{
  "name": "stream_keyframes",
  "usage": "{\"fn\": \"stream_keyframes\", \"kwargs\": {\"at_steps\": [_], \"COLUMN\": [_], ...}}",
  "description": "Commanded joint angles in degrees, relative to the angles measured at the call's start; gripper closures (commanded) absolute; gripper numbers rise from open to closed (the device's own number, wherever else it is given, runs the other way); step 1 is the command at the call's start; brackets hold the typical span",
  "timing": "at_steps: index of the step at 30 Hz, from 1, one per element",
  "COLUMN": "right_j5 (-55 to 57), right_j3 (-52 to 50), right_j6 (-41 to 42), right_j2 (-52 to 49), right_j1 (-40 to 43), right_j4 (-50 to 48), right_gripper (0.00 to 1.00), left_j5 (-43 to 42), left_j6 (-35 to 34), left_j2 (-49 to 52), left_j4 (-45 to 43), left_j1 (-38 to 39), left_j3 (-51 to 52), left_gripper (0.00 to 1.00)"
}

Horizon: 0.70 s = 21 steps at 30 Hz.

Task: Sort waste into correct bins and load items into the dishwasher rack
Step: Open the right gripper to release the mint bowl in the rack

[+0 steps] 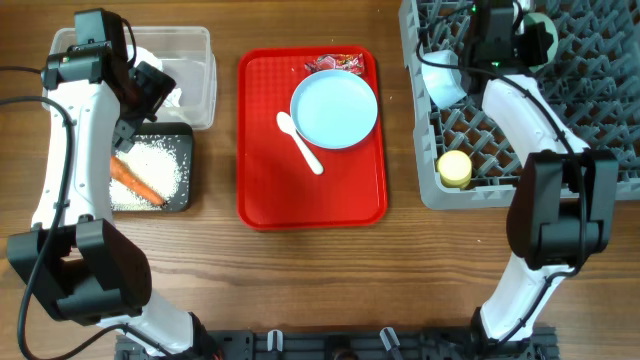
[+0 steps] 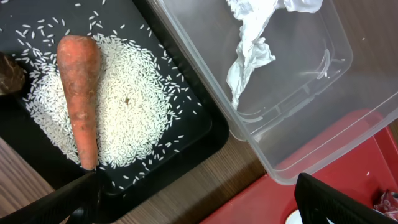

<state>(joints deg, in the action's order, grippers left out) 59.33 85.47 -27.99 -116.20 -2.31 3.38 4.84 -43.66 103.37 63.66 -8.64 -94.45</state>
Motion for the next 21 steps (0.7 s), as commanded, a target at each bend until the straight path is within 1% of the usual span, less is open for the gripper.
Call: {"fn": "stream_keyframes", "kwargs": {"at_steps": [1, 7, 12, 13, 15, 18, 21], "right_j5": [-3.6, -4.2, -5.6, -5.9, -5.9, -5.9, -5.9], "right_j3": [-1.3, -1.3, -1.3, -1.3, -1.3, -1.3, -1.3], "right_j6": [5.6, 5.0, 6.7, 6.7, 6.5, 5.8, 5.0], "right_j2": [-1.0, -1.0, -1.0, -1.0, -1.0, -1.0, -1.0], "right_j1": [0.1, -0.7, -0.8, -1.0, -1.7, -3.2, -5.4], "right_j4": [0.8, 1.0, 1.3, 1.6, 2.8, 5.2, 7.4], "right_gripper": [0.96, 0.96, 0.95, 0.92, 0.83, 0.73, 0.56], "left_j5": [0.6, 0.6, 0.6, 0.6, 0.6, 0.6, 0.6], "left_j6": [-0.7, -0.7, -0.7, -0.7, -0.7, -0.7, -0.7], "left_j2": [-1.6, -1.6, -1.6, -1.6, -1.6, -1.6, -1.6], "left_j4": [0.1, 0.1, 0.1, 0.1, 0.1, 0.1, 0.1], "left_j1": [0.1, 0.1, 0.1, 0.1, 0.1, 0.1, 0.1], "left_j3": [-0.1, -0.1, -0.1, -0.1, -0.1, -0.1, -0.1], "left_gripper": [0.00, 0.00, 0.00, 0.00, 0.00, 0.00, 0.00]}}
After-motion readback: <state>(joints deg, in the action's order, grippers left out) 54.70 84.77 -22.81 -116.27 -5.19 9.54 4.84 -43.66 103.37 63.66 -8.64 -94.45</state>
